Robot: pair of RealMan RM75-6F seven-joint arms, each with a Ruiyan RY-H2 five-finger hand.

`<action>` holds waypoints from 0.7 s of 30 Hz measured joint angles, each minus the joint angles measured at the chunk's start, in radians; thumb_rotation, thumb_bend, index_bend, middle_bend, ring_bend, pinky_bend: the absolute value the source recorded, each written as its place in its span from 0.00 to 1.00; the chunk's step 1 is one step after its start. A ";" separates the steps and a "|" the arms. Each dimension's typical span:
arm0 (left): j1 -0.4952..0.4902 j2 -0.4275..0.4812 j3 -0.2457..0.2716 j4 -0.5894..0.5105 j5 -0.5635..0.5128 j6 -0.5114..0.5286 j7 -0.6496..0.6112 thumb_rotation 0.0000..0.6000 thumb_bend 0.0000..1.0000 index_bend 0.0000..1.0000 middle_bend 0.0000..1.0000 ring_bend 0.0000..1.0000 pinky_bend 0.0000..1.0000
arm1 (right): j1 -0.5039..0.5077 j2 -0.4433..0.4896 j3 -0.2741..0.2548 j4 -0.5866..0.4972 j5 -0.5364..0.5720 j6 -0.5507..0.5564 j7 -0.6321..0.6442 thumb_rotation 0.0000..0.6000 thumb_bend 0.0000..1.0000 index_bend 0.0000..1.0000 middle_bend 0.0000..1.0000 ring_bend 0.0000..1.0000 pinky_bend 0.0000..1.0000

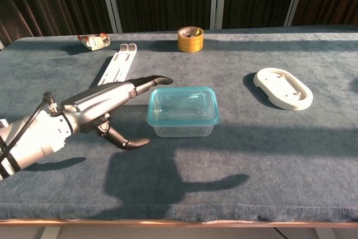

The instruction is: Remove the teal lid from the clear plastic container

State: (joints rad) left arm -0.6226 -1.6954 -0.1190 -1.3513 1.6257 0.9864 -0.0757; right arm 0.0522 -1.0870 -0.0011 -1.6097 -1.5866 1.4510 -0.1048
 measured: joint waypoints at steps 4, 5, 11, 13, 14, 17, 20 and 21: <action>-0.024 -0.026 -0.016 0.029 -0.029 -0.027 0.017 1.00 0.24 0.00 0.00 0.00 0.00 | 0.002 0.003 -0.003 -0.001 -0.002 -0.005 0.006 1.00 0.11 0.00 0.00 0.00 0.00; -0.027 -0.029 -0.018 0.031 -0.032 -0.030 0.018 1.00 0.24 0.00 0.00 0.00 0.00 | 0.002 0.005 -0.004 -0.002 -0.003 -0.006 0.010 1.00 0.11 0.00 0.00 0.00 0.00; -0.075 -0.070 -0.048 0.099 -0.086 -0.067 0.009 1.00 0.23 0.00 0.00 0.00 0.00 | 0.007 0.017 -0.009 -0.002 -0.002 -0.014 0.033 1.00 0.11 0.00 0.00 0.00 0.00; -0.098 -0.090 -0.060 0.122 -0.104 -0.084 -0.007 1.00 0.23 0.00 0.00 0.00 0.00 | 0.008 0.018 -0.009 -0.003 -0.001 -0.017 0.033 1.00 0.11 0.00 0.00 0.00 0.00; -0.106 -0.099 -0.064 0.133 -0.111 -0.090 -0.013 1.00 0.23 0.00 0.00 0.00 0.00 | 0.008 0.018 -0.010 -0.004 -0.001 -0.018 0.033 1.00 0.11 0.00 0.00 0.00 0.00; -0.136 -0.124 -0.077 0.171 -0.135 -0.115 -0.028 1.00 0.24 0.00 0.00 0.00 0.00 | 0.009 0.022 -0.013 -0.004 -0.004 -0.020 0.041 1.00 0.11 0.00 0.00 0.00 0.00; -0.160 -0.139 -0.084 0.193 -0.161 -0.141 -0.039 1.00 0.24 0.00 0.00 0.00 0.00 | 0.009 0.029 -0.014 -0.002 -0.004 -0.019 0.059 1.00 0.11 0.00 0.00 0.00 0.00; -0.166 -0.142 -0.085 0.196 -0.171 -0.148 -0.042 1.00 0.24 0.00 0.00 0.00 0.00 | 0.009 0.031 -0.014 -0.001 -0.002 -0.018 0.063 1.00 0.11 0.00 0.00 0.00 0.00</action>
State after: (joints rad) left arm -0.7885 -1.8373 -0.2043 -1.1549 1.4552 0.8381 -0.1173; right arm 0.0609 -1.0563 -0.0147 -1.6109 -1.5888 1.4334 -0.0420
